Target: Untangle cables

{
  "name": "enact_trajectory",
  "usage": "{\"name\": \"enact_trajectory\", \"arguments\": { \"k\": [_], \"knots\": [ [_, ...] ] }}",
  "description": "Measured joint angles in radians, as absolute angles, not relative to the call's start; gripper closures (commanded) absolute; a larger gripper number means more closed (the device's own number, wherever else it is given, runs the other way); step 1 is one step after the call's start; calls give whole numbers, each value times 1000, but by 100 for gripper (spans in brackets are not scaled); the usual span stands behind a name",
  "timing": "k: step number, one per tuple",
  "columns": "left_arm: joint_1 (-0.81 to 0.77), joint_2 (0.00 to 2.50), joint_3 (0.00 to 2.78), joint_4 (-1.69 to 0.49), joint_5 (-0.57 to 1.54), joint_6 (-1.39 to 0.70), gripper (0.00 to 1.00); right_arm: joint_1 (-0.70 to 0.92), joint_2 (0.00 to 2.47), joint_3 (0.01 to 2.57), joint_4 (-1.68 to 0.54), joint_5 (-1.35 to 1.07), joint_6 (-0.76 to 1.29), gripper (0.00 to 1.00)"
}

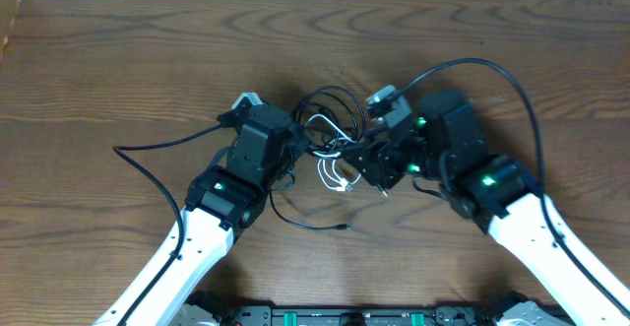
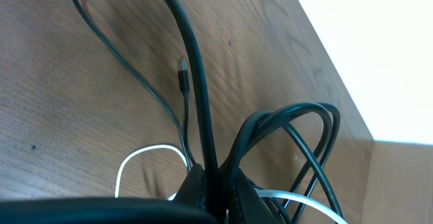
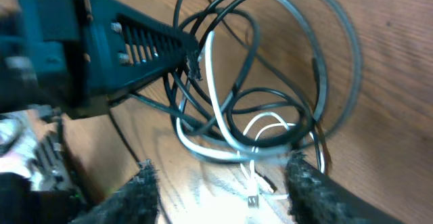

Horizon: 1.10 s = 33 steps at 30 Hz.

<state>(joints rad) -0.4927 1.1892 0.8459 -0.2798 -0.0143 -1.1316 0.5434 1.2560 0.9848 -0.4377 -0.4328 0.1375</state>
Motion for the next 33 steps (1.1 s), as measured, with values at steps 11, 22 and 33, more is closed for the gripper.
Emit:
{"name": "enact_trajectory", "arguments": {
  "k": [11,22,33],
  "knots": [
    [-493,1189,846,-290,31,-1098,92,574,1326,985,-378,-235,104,99],
    [-493,1189,846,-313,54,-1079,92,572,887,985,-370,356,232,99],
    [-494,1189,846,-336,36,-1069,92,573,680,985,-315,798,250,99]
  ]
}}
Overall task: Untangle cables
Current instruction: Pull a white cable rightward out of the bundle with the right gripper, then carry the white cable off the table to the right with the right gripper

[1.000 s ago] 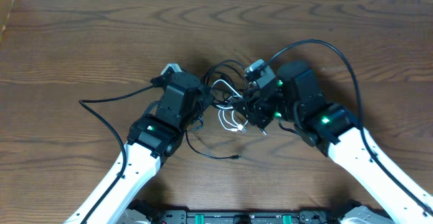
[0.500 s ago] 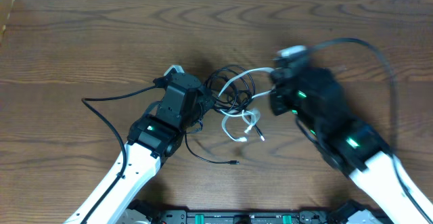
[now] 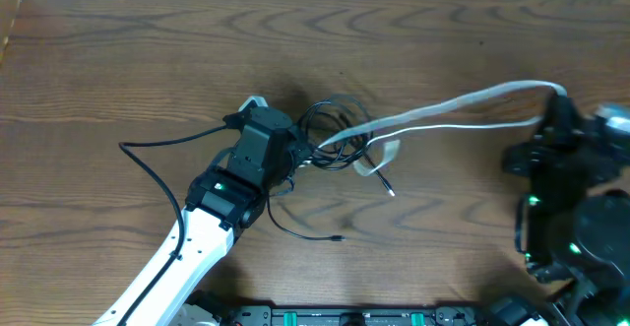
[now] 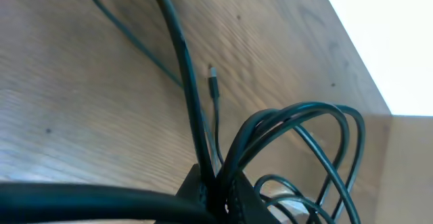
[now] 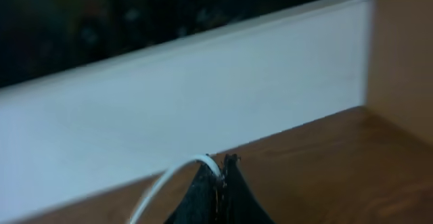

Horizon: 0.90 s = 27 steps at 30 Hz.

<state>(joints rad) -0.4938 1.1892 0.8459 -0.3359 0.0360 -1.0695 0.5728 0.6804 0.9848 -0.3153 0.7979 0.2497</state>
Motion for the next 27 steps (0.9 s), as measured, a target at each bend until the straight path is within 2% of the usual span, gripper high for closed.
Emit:
{"name": "enact_trajectory", "arguments": {
  "k": [9,16,23,27],
  "knots": [
    [-495,1225,846,-366,-139,-994,92,573,653,985,-236,1108,217,99],
    [-493,1345,846,-372,-269,-982,92,572,649,985,-196,1405,210,99],
    [-493,1420,846,-374,-290,-971,92,569,650,985,-197,1486,200,99],
    [-493,1419,846,-374,-290,-970,92,524,654,985,-196,1443,181,99]
  ]
}}
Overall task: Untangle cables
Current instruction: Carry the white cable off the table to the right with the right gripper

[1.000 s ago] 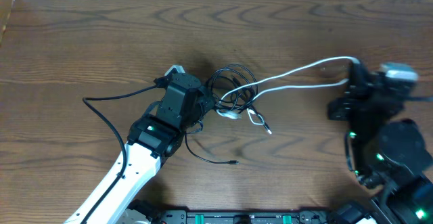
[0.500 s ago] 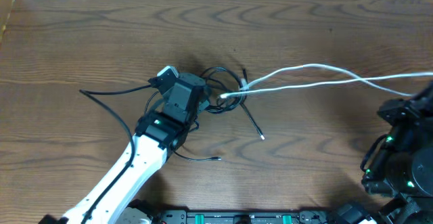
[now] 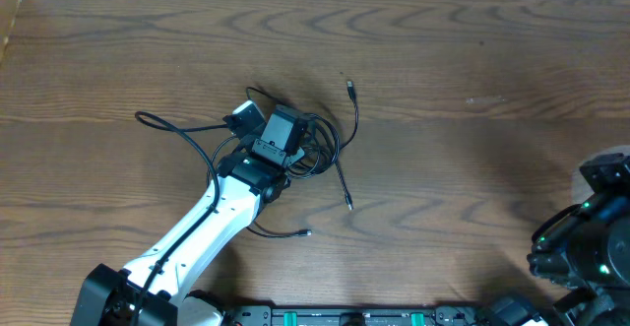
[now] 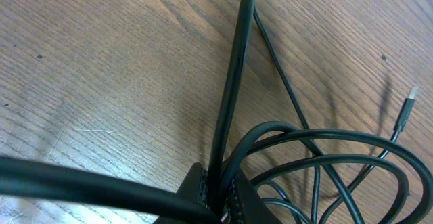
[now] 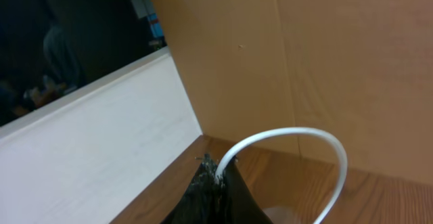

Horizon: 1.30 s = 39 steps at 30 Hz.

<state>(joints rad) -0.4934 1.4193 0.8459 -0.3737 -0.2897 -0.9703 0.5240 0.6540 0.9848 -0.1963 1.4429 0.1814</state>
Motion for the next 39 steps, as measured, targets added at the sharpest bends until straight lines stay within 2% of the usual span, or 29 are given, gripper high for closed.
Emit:
{"name": "enact_trajectory", "arguments": {
  "k": [8,16,21,27,39],
  "knots": [
    [-494,1419,846,-375,-290,-968,92,261,810,987,-72,1205,89,99],
    [-494,1419,846,-388,-289,-968,92,-31,1101,989,165,1166,-68,99],
    [-493,1419,846,-397,-287,-968,92,-260,1221,989,179,1160,-104,99],
    [-494,1419,846,-402,-287,-968,92,-516,1340,990,182,1016,-115,99],
    [-493,1419,846,-408,-287,-968,92,-843,1579,990,185,685,-113,99]
  ]
}}
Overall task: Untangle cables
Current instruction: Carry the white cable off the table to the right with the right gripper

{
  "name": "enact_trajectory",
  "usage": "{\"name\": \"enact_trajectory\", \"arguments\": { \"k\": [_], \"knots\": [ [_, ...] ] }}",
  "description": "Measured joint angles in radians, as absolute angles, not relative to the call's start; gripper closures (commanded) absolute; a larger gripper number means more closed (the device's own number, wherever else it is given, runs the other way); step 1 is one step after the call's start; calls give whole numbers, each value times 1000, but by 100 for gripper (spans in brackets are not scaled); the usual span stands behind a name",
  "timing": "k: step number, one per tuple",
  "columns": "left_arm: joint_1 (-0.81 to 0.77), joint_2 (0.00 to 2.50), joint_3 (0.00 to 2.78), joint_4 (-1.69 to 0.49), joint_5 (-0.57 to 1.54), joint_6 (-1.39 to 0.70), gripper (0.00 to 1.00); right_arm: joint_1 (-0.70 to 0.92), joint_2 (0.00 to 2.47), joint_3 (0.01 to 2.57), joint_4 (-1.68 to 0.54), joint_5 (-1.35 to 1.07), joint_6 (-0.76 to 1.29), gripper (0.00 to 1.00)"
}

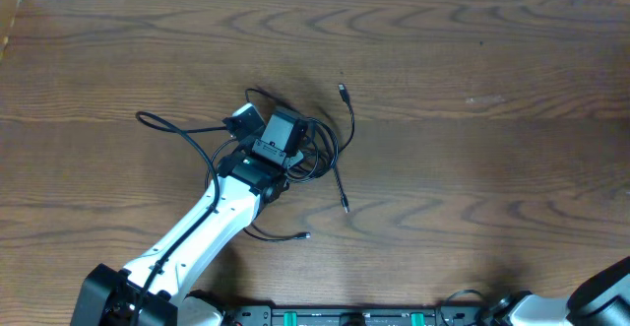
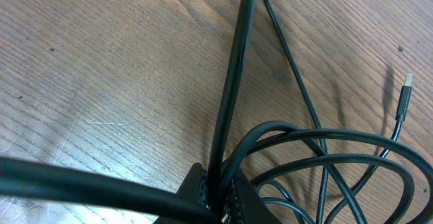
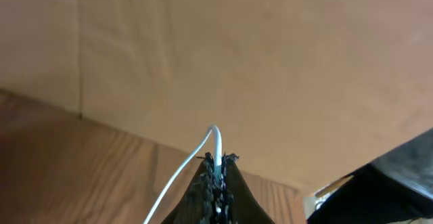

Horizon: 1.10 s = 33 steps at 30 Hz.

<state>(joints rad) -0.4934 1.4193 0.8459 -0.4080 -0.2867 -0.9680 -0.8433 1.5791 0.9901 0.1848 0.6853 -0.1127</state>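
Only black cables (image 1: 320,154) are left in the bundle at mid-table. My left gripper (image 1: 293,137) is shut on several of their strands, and the left wrist view shows a thick black cable (image 2: 232,82) running up from between the closed jaws of the left gripper (image 2: 218,183). Loose plug ends (image 1: 343,90) lie around the bundle. My right gripper (image 3: 215,160) is shut on a thin white cable (image 3: 179,176), which hangs down to the left. The overhead view shows neither that gripper nor the white cable.
One black strand (image 1: 157,121) trails left from the bundle, and another end (image 1: 305,235) lies toward the front. A sliver of the right arm (image 1: 602,294) shows at the bottom right corner. Behind the right gripper is a beige wall (image 3: 237,48).
The right arm has moved further off the table's front right corner, still gripping the white cable, and now faces a beige wall. The black bundle's plug end has shifted slightly. The left gripper has stayed put.
Both grippers were at the tangle, left shut on black strands, right open beside the white cable. Then the right held the white cable stretched far to the right. Then the white cable was off the table, leaving only black cables with the left gripper, as now.
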Motion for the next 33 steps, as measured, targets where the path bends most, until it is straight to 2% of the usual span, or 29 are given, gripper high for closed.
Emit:
{"name": "enact_trajectory", "arguments": {
  "k": [5,9,11,20,27,28,29,31,33],
  "knots": [
    [-493,1419,846,-408,-287,-968,92,-883,1613,989,303,586,-111,99],
    [-493,1419,846,-408,-287,-968,92,-878,1595,1009,498,510,-102,99],
    [-493,1419,846,-408,-287,-968,92,-868,1578,1054,509,492,-102,99],
    [-494,1419,846,-408,-287,-968,92,-853,1606,1285,323,381,-106,99],
    [-493,1419,846,-408,-287,-968,92,-897,1822,1290,58,350,-94,98],
    [-493,1419,846,-408,-287,-968,92,-903,1848,1287,40,350,-91,95],
    [-493,1419,846,-408,-287,-968,92,-912,1876,1283,15,350,-91,86],
    [-493,1419,846,-408,-287,-968,92,-929,1903,1277,-14,348,-87,67],
    [-493,1419,846,-408,-287,-968,92,-954,1911,1275,-36,347,-65,44]
  ]
}}
